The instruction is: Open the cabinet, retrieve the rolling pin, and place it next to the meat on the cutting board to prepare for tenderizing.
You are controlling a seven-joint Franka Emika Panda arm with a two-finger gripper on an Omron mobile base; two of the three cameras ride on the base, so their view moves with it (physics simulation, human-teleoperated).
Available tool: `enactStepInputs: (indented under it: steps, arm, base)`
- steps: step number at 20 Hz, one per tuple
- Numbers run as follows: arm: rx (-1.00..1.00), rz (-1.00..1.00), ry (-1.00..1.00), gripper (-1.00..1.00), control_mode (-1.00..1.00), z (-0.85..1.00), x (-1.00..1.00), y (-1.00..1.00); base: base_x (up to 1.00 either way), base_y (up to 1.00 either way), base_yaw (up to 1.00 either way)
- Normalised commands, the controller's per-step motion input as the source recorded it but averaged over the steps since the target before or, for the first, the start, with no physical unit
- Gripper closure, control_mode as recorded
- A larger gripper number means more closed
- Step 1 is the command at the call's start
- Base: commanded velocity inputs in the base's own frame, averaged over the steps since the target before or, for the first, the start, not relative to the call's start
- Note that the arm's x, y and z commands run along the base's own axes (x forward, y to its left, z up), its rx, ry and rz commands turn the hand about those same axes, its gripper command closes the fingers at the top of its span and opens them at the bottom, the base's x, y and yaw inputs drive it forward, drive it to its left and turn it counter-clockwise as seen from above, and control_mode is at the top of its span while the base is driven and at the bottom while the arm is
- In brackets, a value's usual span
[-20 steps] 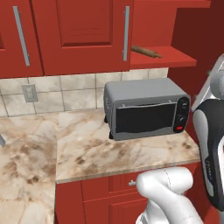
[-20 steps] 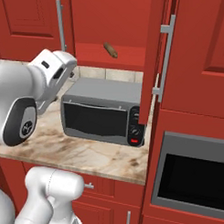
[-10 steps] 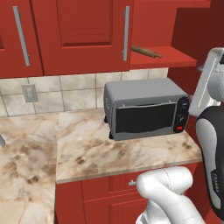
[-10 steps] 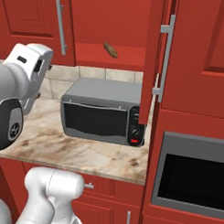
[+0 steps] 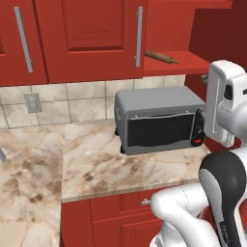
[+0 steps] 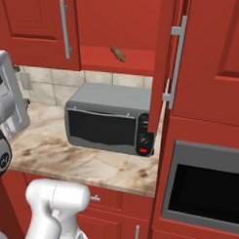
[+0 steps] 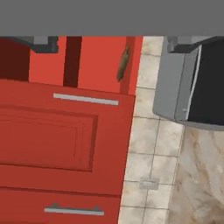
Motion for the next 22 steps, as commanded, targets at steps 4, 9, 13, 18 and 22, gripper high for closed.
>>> enactStepInputs:
  steps: [4,9,13,18,22]
  arm:
    - [-0.56,0.12,-0.16,-1.0,-1.0,0.05,0.01,0.35]
    - [-0.55,0.08,-0.14,-1.0,-1.0,0.11,0.04,0.39]
    - [-0.52,0.04,-0.09,-1.0,-1.0,0.11,0.07,0.39]
    - [-0.52,-0.01,-0.07,-1.0,-1.0,0.16,0.12,0.21]
    - [-0.43,-0.14,0.0,-1.0,-1.0,0.01,0.32,0.02]
  base:
    - [0.0,0.0,0.0]
    - [0.0,0.0,0.0]
    - [0.0,0.0,0.0]
    - [0.0,0.0,0.0]
    - [0.0,0.0,0.0]
